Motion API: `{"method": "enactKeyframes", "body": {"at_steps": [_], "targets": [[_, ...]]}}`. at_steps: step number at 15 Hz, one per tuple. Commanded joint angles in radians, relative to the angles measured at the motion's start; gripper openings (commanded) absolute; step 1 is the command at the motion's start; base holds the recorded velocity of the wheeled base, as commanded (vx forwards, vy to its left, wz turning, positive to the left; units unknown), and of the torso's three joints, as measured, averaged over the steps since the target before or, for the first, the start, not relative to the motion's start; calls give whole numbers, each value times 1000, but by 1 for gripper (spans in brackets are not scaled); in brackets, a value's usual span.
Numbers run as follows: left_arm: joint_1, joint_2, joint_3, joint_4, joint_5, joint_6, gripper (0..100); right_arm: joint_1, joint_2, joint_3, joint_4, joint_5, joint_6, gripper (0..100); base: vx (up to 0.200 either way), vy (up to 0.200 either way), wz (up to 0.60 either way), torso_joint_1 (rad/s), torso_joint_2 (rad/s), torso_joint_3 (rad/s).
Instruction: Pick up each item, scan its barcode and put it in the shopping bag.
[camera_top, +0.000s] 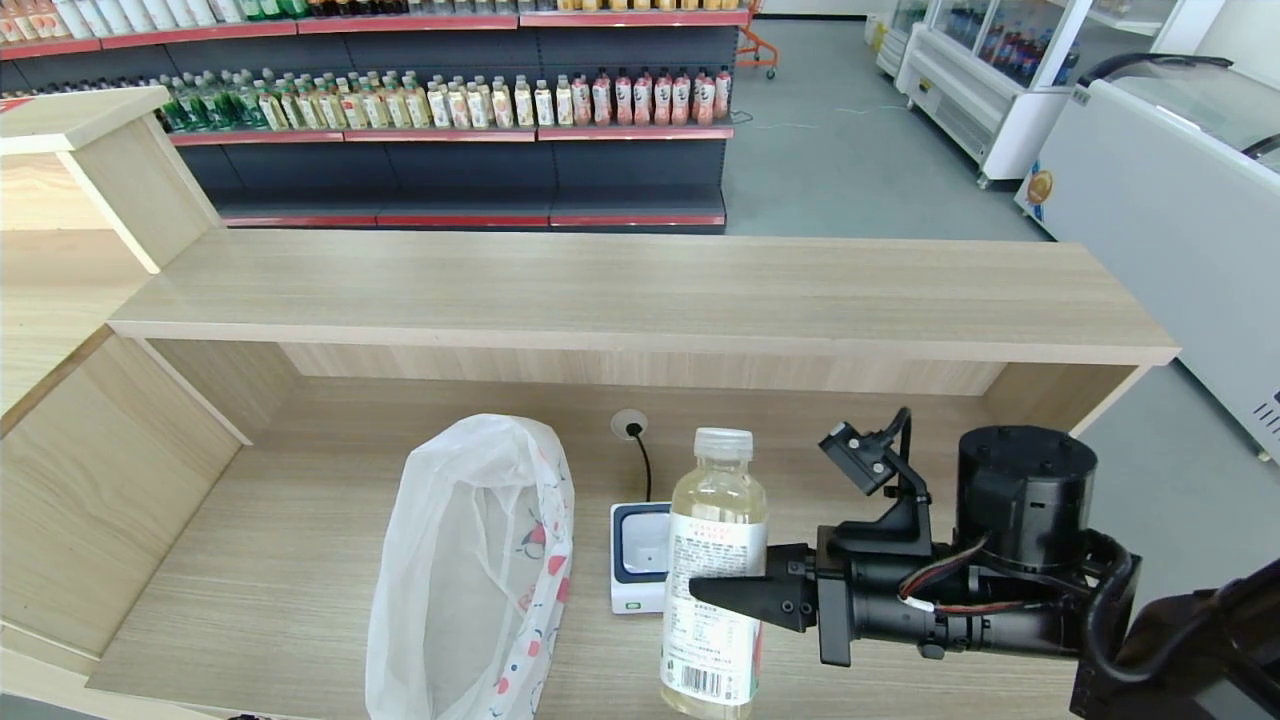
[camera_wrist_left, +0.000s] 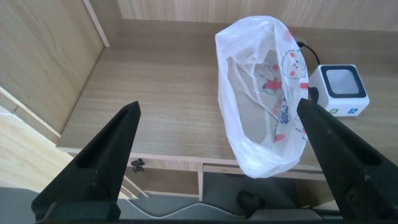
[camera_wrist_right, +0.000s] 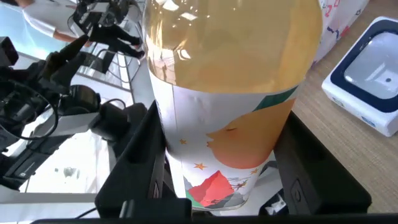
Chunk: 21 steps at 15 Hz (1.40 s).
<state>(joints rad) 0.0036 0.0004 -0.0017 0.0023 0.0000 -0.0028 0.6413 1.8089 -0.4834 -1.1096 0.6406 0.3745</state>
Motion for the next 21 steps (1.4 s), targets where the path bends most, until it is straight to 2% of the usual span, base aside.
{"method": "enactKeyframes", "body": {"at_steps": [1,4,8,21], "targets": [[-1,1,0,-1,0,0,100,5,24,-4,-4,1,0,0,0,0,0,0,0,0],[1,1,0,-1,0,0,100,3,23,-7,-4,31,3,0,0,0,0,0,0,0],[-1,1,0,-1,0,0,100,21,10,-4,-32,36,86,0,0,0,0,0,0,0],[1,1,0,1,0,0,100,18,1,5,-33,36,84,0,0,0,0,0,0,0]]}}
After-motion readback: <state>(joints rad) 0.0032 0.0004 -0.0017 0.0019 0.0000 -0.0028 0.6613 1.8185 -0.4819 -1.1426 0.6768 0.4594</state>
